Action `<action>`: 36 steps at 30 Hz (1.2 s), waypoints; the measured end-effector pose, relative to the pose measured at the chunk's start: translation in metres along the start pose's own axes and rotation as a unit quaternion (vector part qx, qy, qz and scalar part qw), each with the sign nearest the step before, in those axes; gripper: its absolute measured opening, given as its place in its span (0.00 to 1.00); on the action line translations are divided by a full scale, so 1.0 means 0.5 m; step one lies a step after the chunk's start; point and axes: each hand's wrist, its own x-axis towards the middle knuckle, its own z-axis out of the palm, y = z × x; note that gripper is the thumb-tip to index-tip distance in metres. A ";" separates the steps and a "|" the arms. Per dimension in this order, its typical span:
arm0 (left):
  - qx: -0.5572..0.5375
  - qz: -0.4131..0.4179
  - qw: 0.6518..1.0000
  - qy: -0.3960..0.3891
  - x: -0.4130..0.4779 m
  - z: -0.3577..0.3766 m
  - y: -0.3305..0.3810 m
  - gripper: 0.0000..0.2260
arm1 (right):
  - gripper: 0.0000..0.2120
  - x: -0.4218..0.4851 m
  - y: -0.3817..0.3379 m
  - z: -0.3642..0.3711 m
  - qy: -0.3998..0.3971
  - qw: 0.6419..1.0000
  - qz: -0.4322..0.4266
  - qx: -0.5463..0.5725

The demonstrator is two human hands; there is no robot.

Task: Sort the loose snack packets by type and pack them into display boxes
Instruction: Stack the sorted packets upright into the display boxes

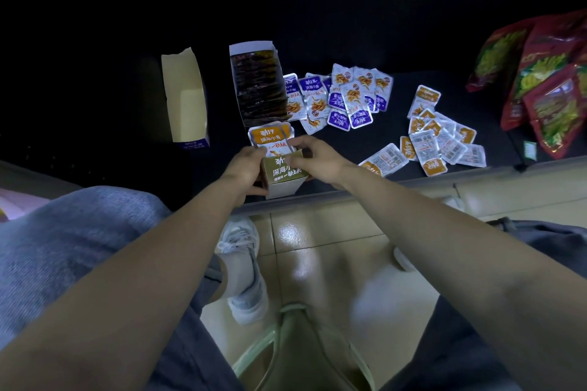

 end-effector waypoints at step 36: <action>0.169 0.079 0.981 -0.054 -0.037 0.018 -0.058 0.41 | 0.45 -0.093 0.058 0.023 -0.050 0.996 -0.010 0.073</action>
